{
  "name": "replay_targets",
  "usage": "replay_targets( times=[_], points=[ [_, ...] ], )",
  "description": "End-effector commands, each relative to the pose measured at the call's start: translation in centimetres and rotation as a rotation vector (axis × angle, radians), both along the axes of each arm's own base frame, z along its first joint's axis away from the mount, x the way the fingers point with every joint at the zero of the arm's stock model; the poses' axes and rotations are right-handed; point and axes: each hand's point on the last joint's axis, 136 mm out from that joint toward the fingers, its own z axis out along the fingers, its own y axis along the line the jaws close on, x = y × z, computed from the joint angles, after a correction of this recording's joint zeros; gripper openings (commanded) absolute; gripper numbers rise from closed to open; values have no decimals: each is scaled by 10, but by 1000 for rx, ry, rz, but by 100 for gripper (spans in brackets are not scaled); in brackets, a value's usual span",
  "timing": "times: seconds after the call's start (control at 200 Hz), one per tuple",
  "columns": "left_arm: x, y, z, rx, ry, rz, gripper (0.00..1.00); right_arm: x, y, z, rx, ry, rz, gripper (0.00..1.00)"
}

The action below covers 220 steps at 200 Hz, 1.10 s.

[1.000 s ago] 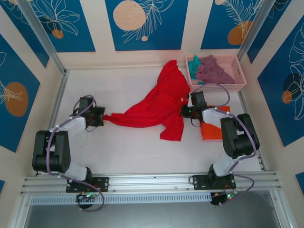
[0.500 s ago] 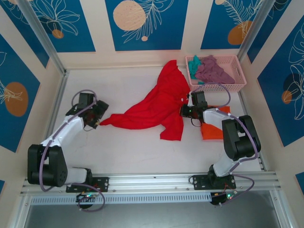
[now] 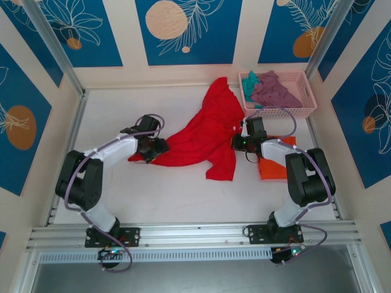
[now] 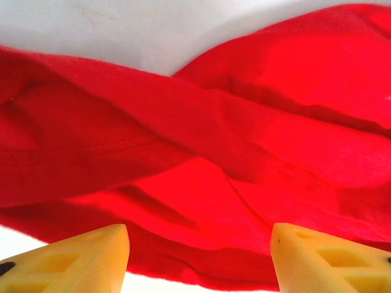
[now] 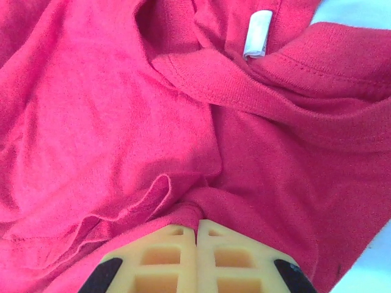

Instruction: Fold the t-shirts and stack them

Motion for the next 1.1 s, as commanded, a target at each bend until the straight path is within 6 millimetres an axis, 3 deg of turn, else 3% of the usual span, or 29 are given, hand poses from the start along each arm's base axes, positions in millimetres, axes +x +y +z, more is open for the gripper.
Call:
replay_targets(
  times=[0.0, 0.11, 0.5, 0.68, 0.73, 0.905, 1.095],
  points=[
    [9, -5, 1, -5, 10, -28, 62, -4, 5, 1, 24, 1, 8, 1],
    [16, -4, -2, 8, 4, -19, 64, -4, 2, 0, 22, 1, 2, 1],
    [67, 47, -8, 149, -38, 45, 67, -10, -5, -3, 18, 5, -13, 1],
    [85, 57, -16, 128, -53, 68, 68, -13, -8, 1, 16, -4, -16, 5],
    [88, 58, -18, 127, -56, 70, 68, -13, -8, 3, 17, -11, -11, 14],
    [101, 60, -10, 123, -97, 71, 69, -17, -7, 29, 28, -89, -5, 66],
    [110, 67, 15, 131, -160, 56, 73, -42, 17, 51, 8, -156, 57, 71]
  ],
)
